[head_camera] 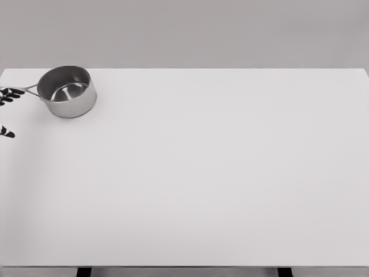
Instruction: Rotate pot handle
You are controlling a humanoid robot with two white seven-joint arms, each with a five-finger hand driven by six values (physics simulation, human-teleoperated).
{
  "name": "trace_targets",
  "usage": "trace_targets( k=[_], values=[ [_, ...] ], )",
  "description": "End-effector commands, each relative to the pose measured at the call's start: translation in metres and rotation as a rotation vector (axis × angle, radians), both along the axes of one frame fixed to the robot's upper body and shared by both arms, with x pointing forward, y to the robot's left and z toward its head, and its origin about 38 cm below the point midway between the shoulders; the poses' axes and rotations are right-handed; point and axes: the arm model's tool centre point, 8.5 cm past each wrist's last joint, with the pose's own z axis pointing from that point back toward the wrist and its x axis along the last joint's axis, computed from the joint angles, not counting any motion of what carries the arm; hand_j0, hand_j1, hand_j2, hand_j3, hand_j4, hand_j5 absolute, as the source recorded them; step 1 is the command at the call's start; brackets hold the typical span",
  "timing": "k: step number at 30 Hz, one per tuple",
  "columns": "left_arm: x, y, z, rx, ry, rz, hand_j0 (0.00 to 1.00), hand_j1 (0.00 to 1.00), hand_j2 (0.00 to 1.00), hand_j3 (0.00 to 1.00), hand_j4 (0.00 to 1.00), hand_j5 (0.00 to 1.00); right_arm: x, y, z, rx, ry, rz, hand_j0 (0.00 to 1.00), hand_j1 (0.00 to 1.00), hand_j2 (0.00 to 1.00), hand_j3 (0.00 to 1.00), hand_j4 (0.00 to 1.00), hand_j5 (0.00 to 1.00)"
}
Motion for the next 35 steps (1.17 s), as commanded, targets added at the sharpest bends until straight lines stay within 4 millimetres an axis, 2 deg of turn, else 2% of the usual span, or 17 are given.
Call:
trace_targets(
  k=[1, 4, 8, 12, 15, 17, 18, 23, 24, 25, 28, 35],
  values=[
    [-0.003, -0.003, 0.019, -0.003, -0.033, -0.032, 1.0, 1.0, 1.0, 1.0, 1.0, 1.0, 0.0, 0.0, 0.0, 0.0, 0.0, 0.0, 1.0, 1.0, 1.0, 1.0, 1.0, 1.0],
    [-0.012, 0.003, 0.019, -0.029, -0.022, -0.035, 1.0, 1.0, 1.0, 1.0, 1.0, 1.0, 0.0, 0.0, 0.0, 0.0, 0.0, -0.001, 1.0, 1.0, 1.0, 1.0, 1.0, 1.0],
    [-0.037, -0.003, 0.036, -0.103, -0.071, -0.159, 1.0, 1.0, 1.0, 1.0, 1.0, 1.0, 0.0, 0.0, 0.0, 0.0, 0.0, 0.0, 1.0, 1.0, 1.0, 1.0, 1.0, 1.0],
    [-0.059, -0.013, 0.066, -0.173, -0.275, -0.37, 1.0, 1.0, 1.0, 1.0, 1.0, 1.0, 0.0, 0.0, 0.0, 0.0, 0.0, 0.0, 1.0, 1.0, 1.0, 1.0, 1.0, 1.0],
    [-0.078, -0.027, 0.094, -0.174, -0.509, -0.62, 1.0, 1.0, 1.0, 1.0, 1.0, 1.0, 0.0, 0.0, 0.0, 0.0, 0.0, 0.0, 1.0, 1.0, 1.0, 1.0, 1.0, 1.0],
    [-0.08, -0.035, 0.102, -0.201, -0.539, -0.642, 1.0, 1.0, 1.0, 1.0, 1.0, 1.0, 0.0, 0.0, 0.0, 0.0, 0.0, 0.0, 1.0, 1.0, 1.0, 1.0, 1.0, 1.0],
    [-0.08, -0.039, 0.101, -0.208, -0.542, -0.653, 1.0, 1.0, 1.0, 1.0, 1.0, 1.0, 0.0, 0.0, 0.0, 0.0, 0.0, -0.001, 1.0, 1.0, 1.0, 1.0, 1.0, 1.0],
    [-0.094, -0.109, 0.106, -0.299, -0.634, -0.836, 1.0, 1.0, 1.0, 1.0, 1.0, 1.0, 0.0, 0.0, 0.0, 0.0, 0.0, 0.0, 1.0, 1.0, 1.0, 1.0, 1.0, 1.0],
    [-0.099, -0.117, 0.102, -0.309, -0.624, -0.86, 1.0, 1.0, 1.0, 1.0, 1.0, 1.0, 0.0, 0.0, 0.0, 0.0, 0.0, 0.0, 1.0, 1.0, 1.0, 1.0, 1.0, 1.0],
    [-0.113, -0.131, 0.087, -0.343, -0.579, -0.898, 1.0, 1.0, 1.0, 1.0, 1.0, 1.0, 0.0, 0.0, 0.0, 0.0, 0.0, 0.0, 1.0, 1.0, 1.0, 1.0, 1.0, 1.0],
    [-0.119, -0.132, 0.067, -0.366, -0.522, -0.887, 1.0, 1.0, 1.0, 1.0, 1.0, 1.0, 0.0, 0.0, 0.0, 0.0, 0.0, 0.0, 1.0, 1.0, 1.0, 1.0, 1.0, 1.0],
    [-0.12, -0.131, 0.066, -0.368, -0.518, -0.886, 1.0, 1.0, 1.0, 1.0, 1.0, 1.0, 0.0, 0.0, 0.0, 0.0, 0.0, 0.0, 1.0, 1.0, 1.0, 1.0, 1.0, 1.0]
  ],
)
